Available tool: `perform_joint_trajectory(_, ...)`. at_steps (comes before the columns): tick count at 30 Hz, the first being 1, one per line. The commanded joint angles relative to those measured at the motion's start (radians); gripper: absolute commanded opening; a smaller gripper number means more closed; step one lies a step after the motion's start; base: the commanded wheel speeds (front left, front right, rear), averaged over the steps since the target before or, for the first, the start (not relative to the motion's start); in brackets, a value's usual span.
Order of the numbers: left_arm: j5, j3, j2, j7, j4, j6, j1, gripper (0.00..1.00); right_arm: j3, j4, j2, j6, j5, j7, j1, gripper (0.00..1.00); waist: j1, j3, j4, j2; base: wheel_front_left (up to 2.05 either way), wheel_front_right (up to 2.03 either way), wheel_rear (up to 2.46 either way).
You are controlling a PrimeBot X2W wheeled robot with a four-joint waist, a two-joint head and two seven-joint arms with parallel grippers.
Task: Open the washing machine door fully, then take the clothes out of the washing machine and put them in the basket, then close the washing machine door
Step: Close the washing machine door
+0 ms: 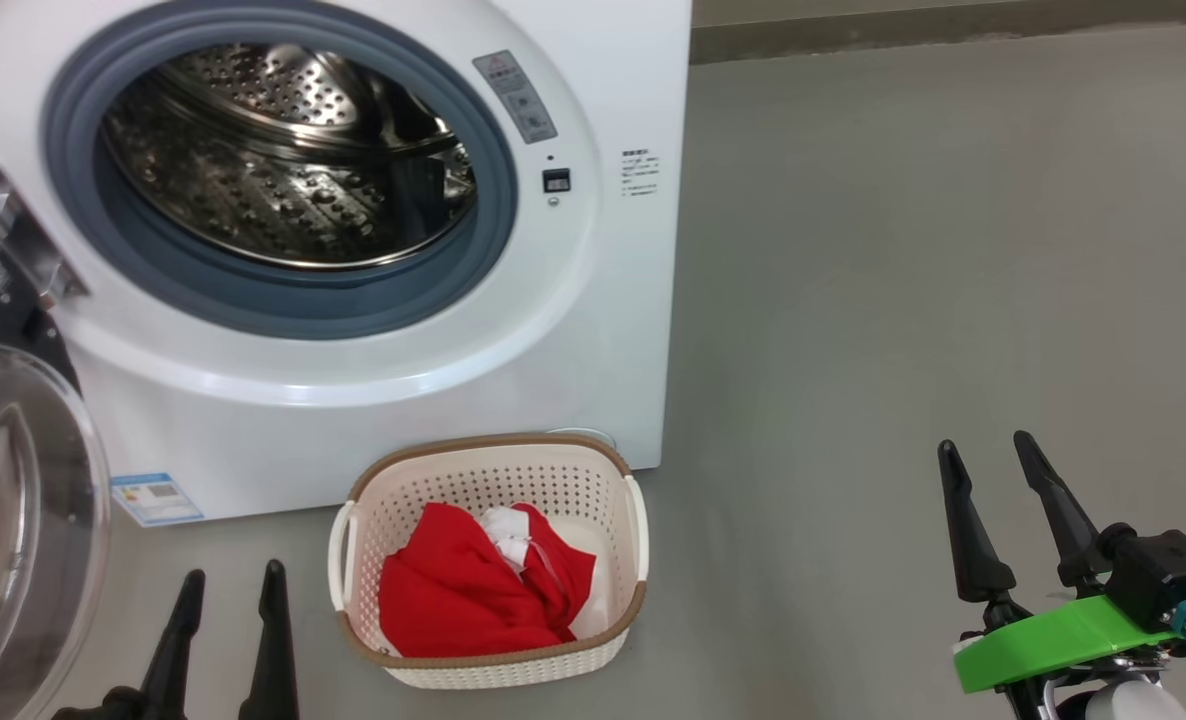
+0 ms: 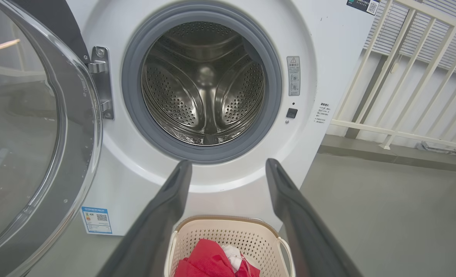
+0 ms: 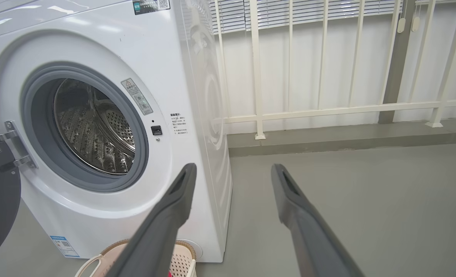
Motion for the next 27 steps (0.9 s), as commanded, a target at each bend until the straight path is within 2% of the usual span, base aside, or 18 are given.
perform_joint_trajectory(1, 0.004, 0.027, 0.011, -0.009, -0.031, 0.008, -0.030, 1.00, 0.026, -0.024, -0.007, 0.006, -0.006, -0.006, -0.010, 1.00, 0.0000, 0.003, 0.019, 0.0000, 0.00, 0.00, 0.00)
perform_joint_trajectory(5, 0.003, 0.029, 0.011, -0.009, -0.061, 0.019, -0.029, 1.00, 0.031, -0.024, -0.009, 0.006, -0.005, -0.006, -0.006, 1.00, 0.0000, 0.004, 0.059, 0.0000, 0.00, 0.00, 0.00)
perform_joint_trajectory(20, 0.003, 0.006, 0.011, -0.009, -0.082, 0.038, 0.000, 1.00, 0.053, -0.020, -0.013, 0.006, -0.003, -0.006, -0.004, 1.00, 0.0000, -0.008, 0.294, 0.0000, 0.00, 0.00, 0.00)
perform_joint_trajectory(27, 0.034, 0.012, 0.011, -0.009, -0.090, 0.054, 0.007, 1.00, 0.063, -0.020, -0.015, 0.006, -0.004, -0.006, 0.001, 1.00, 0.0000, -0.016, 0.378, 0.0000, 0.00, 0.00, 0.00)
